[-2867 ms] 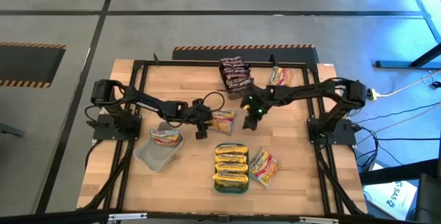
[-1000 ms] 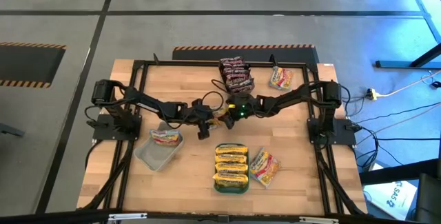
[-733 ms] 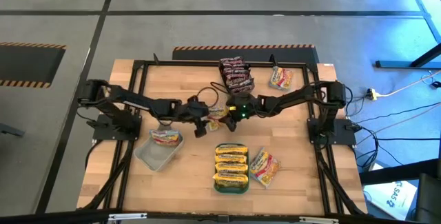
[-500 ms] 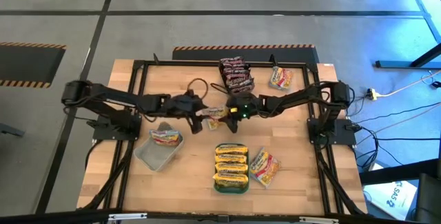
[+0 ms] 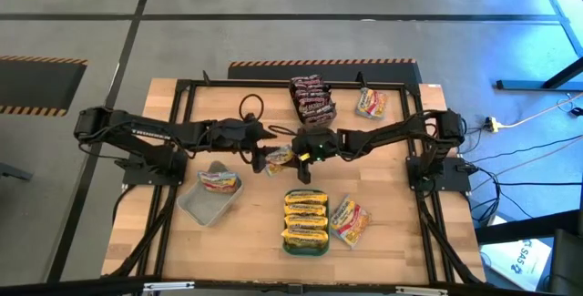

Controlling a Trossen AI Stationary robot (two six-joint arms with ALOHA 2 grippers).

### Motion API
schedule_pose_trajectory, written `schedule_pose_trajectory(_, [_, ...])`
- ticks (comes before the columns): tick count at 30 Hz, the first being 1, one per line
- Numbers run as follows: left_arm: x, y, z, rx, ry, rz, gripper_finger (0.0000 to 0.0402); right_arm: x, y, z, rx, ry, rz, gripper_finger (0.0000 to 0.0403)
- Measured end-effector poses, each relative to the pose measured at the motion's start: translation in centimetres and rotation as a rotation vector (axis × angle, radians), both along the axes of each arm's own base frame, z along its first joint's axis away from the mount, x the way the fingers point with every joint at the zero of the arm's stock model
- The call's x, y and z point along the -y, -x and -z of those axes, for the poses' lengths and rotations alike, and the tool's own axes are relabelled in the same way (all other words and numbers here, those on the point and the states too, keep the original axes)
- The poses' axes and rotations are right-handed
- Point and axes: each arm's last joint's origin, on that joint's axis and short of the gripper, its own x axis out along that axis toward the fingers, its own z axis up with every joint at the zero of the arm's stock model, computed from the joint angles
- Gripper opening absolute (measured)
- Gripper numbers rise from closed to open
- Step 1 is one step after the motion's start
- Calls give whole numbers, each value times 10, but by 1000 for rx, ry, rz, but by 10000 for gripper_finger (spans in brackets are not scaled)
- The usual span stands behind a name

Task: Sort Maruchan noodles
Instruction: Put the blue noodle pack into the white bin

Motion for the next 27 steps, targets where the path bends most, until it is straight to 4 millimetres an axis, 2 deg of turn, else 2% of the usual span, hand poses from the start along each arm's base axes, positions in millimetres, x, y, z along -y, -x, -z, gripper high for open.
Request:
schedule_pose_trajectory(3, [-1,0,0,5,71,88,206,0,-4,-6,-5,29,-14,104])
schedule_pose_trajectory(9, [-5,5,10,-95,174,168,261,-5,-12,-18,12,54,-60,114])
schedule_pose_trajectory(12, [-6,7,16,-157,193,165,269,-8,-15,-24,18,70,-74,115])
schedule_pose_trajectory(16, [-2,5,17,-157,199,192,270,-9,-19,-32,23,69,-87,108])
schedule_pose_trajectory(21, [2,4,18,-164,183,224,249,-8,-24,-41,9,69,-77,116])
schedule_pose_trajectory(27, [6,5,15,-160,169,242,186,-9,-24,-43,-4,66,-80,120])
